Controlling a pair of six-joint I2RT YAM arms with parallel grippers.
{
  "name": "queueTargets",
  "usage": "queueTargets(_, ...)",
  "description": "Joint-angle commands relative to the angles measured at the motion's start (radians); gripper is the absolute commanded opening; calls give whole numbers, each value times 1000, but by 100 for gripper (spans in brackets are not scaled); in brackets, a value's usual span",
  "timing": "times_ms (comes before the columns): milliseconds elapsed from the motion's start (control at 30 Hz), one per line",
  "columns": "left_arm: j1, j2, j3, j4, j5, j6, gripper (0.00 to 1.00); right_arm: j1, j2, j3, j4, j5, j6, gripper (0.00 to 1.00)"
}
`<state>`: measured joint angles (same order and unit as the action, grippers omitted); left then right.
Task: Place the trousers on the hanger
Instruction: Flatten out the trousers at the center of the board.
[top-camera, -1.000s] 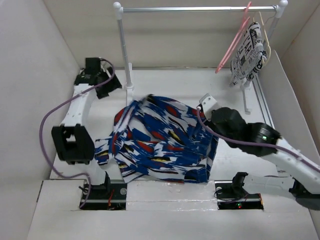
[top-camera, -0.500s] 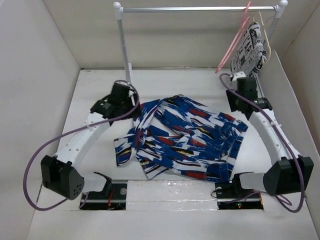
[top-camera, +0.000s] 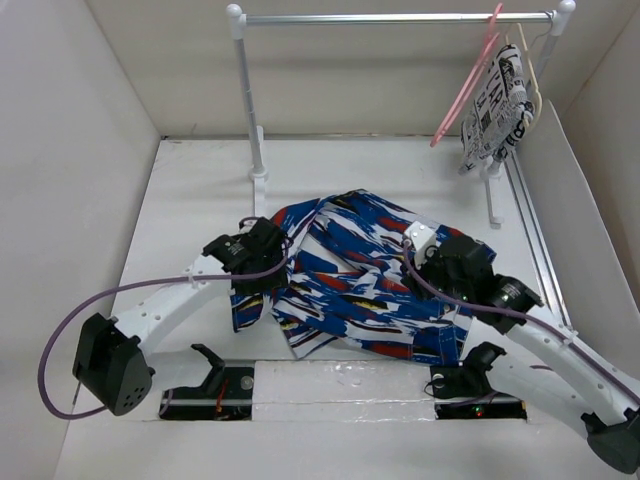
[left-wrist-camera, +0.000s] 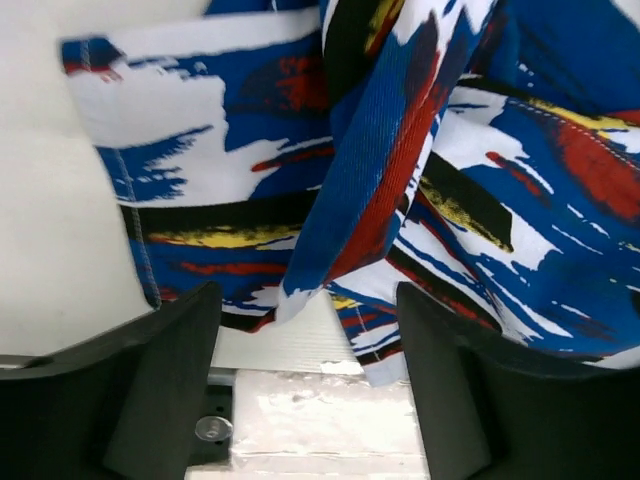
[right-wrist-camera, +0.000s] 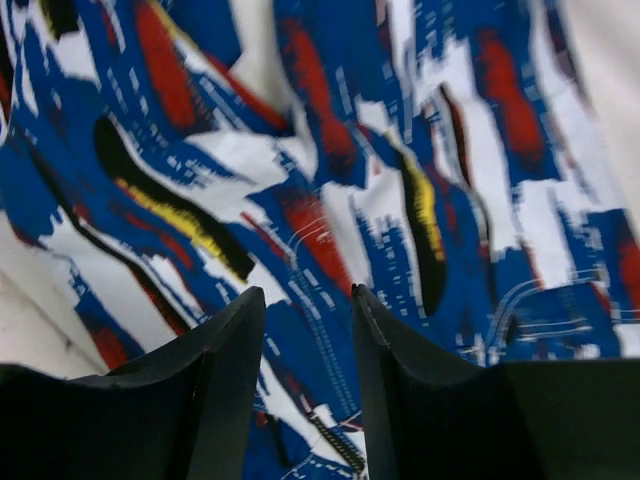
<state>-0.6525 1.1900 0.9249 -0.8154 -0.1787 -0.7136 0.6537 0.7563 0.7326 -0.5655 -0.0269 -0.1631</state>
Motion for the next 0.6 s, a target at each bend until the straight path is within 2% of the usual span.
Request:
queueTargets(0, 2, 31, -50, 56, 79, -40, 58, 29, 24, -18, 32, -31, 28, 46)
queueTargets(67, 2, 52, -69, 90, 79, -47, 39, 29, 38, -18, 23, -25, 30, 47)
queueTargets(100, 2, 54, -69, 97, 65, -49, 24, 29, 41, -18, 19, -21, 31, 47)
queueTargets(167, 11, 65, -34, 79, 23, -46, 4, 29, 49, -28, 21, -15, 33, 47)
queueTargets(200, 20, 66, -9, 35, -40, -47, 0, 29, 49, -33, 22, -13, 31, 47)
queueTargets(333, 86, 45, 176, -89, -201, -1, 0, 29, 46, -52, 27, -8, 30, 47)
queueTargets(367, 111, 42, 269, -108, -228, 40, 0, 29, 48, -53, 26, -7, 30, 47)
queueTargets(500, 301, 85, 489, -117, -289, 207, 0, 29, 64, -45, 32, -18, 8, 48)
queueTargets(567, 414, 173, 579, -55, -320, 299, 0, 29, 78, -32, 23, -25, -6, 48)
